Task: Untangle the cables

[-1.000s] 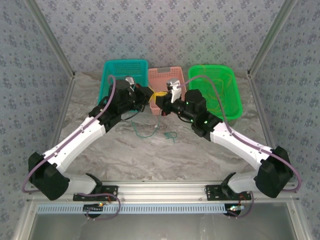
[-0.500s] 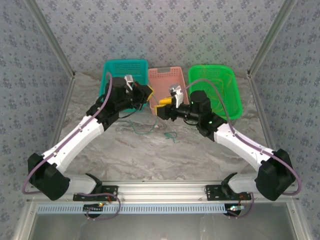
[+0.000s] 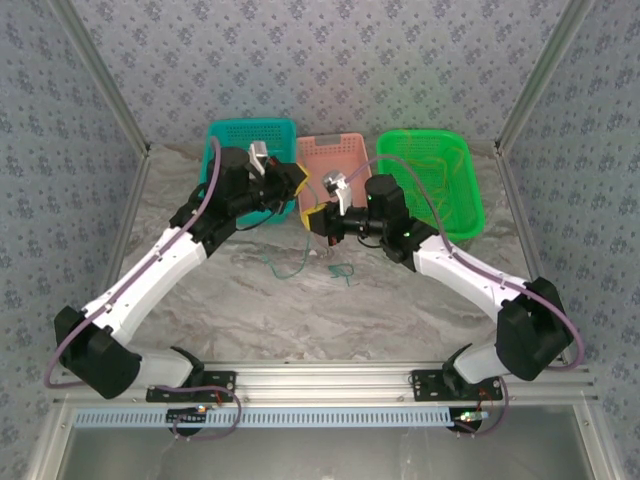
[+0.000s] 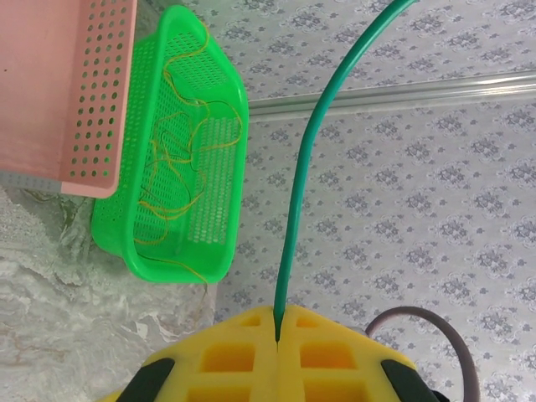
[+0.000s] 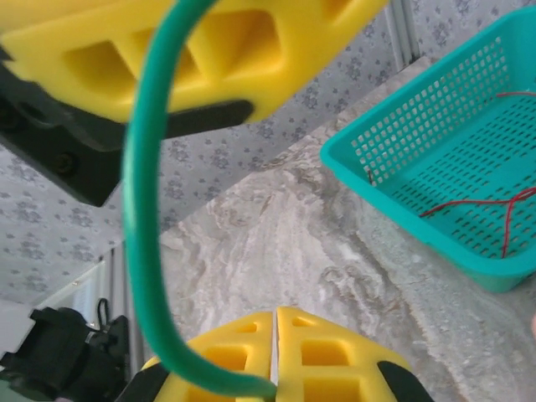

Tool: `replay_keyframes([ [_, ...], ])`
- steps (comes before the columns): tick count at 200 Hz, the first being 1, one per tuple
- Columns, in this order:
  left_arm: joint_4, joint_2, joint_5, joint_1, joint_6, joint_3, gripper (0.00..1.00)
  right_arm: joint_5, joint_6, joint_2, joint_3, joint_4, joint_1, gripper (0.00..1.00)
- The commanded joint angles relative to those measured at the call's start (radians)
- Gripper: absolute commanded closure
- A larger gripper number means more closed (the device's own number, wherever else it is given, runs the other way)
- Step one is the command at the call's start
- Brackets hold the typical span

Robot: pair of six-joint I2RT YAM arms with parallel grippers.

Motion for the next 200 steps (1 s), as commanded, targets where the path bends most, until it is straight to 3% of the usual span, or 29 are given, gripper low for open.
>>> replay_keyframes([
  [1, 0.02, 0.005, 0.043, 0.012, 0.049, 0.048, 1.0, -0.033, 0.004, 0.004, 0.036, -0.008, 0.011, 1.0],
  [20, 0.02, 0.008, 0.059, 0.023, 0.118, 0.085, 1.0, -0.024, -0.01, 0.003, 0.05, -0.078, 0.026, 1.0],
  [50, -0.072, 0.035, 0.067, 0.027, 0.337, 0.202, 1.0, -0.02, -0.01, 0.015, 0.099, -0.277, 0.046, 1.0],
  [76, -0.024, 0.046, 0.107, 0.027, 0.461, 0.224, 1.0, -0.039, -0.001, 0.054, 0.145, -0.413, 0.055, 1.0],
  [124, 0.018, 0.043, 0.13, 0.027, 0.587, 0.205, 1.0, -0.016, -0.007, 0.137, 0.249, -0.512, 0.079, 1.0],
  [171, -0.035, 0.033, 0.039, 0.048, 0.606, 0.161, 1.0, 0.072, 0.033, 0.09, 0.225, -0.488, 0.065, 1.0],
  [181, -0.048, 0.048, 0.051, 0.063, 0.588, 0.165, 0.87, 0.091, 0.036, 0.085, 0.236, -0.502, 0.051, 1.0],
  [195, -0.067, 0.054, 0.035, 0.072, 0.57, 0.155, 0.52, 0.12, 0.027, 0.089, 0.263, -0.547, 0.035, 1.0],
  [200, -0.07, 0.052, 0.03, 0.076, 0.567, 0.15, 0.43, 0.129, 0.021, 0.093, 0.275, -0.566, 0.028, 1.0],
])
